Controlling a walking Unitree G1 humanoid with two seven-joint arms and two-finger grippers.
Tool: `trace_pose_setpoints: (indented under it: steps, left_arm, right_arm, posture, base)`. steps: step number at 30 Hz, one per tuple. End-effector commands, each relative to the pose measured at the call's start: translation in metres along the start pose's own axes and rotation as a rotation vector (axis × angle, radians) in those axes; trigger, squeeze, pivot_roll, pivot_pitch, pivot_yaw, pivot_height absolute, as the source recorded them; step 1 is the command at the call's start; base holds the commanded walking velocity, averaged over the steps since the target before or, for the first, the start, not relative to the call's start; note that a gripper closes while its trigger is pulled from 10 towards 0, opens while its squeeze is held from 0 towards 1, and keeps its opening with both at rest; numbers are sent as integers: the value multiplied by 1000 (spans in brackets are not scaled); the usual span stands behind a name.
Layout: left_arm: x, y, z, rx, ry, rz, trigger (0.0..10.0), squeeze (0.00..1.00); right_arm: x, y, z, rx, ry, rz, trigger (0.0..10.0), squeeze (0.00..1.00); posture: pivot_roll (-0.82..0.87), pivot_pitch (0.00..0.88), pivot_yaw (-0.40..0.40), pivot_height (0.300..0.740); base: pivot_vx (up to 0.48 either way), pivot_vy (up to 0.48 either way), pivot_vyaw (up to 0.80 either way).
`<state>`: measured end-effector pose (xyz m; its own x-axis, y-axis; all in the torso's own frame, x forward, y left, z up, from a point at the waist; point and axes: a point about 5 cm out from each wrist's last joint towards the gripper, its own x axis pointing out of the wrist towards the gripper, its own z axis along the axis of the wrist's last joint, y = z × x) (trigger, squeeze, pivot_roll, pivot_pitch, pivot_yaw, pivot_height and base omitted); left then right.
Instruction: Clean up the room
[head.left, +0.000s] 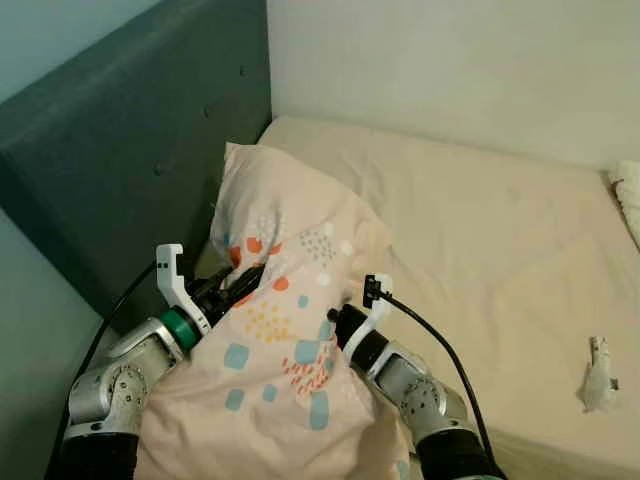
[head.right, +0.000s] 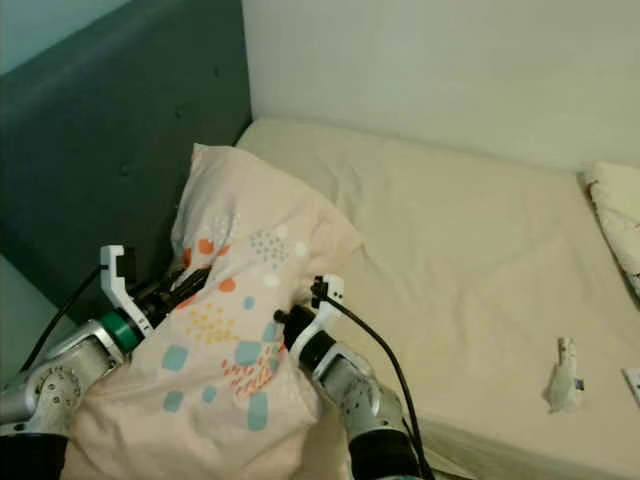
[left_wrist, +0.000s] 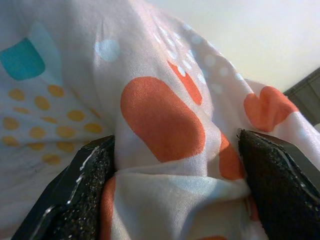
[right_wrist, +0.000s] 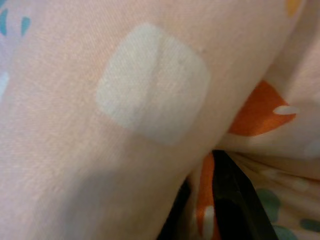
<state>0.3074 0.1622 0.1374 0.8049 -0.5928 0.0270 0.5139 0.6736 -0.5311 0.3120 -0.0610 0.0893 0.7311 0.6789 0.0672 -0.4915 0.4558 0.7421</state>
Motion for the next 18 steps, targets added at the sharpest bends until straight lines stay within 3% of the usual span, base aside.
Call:
trace_pose_setpoints:
  steps: [1, 18]
  left_arm:
    - [7, -6, -13, -12, 54, -35, 10000, 0]
    - [9, -2, -13, 7, 52, 0, 10000, 0]
  right_arm:
    - [23, 27, -2, 31, -39, 100, 10000, 0]
    - [24, 22, 1, 37, -55, 47, 10000, 0]
  posture:
    - [248, 76, 57, 740]
    - [248, 80, 50, 740]
  base:
    - [0, 0, 0]
    - [0, 21, -47]
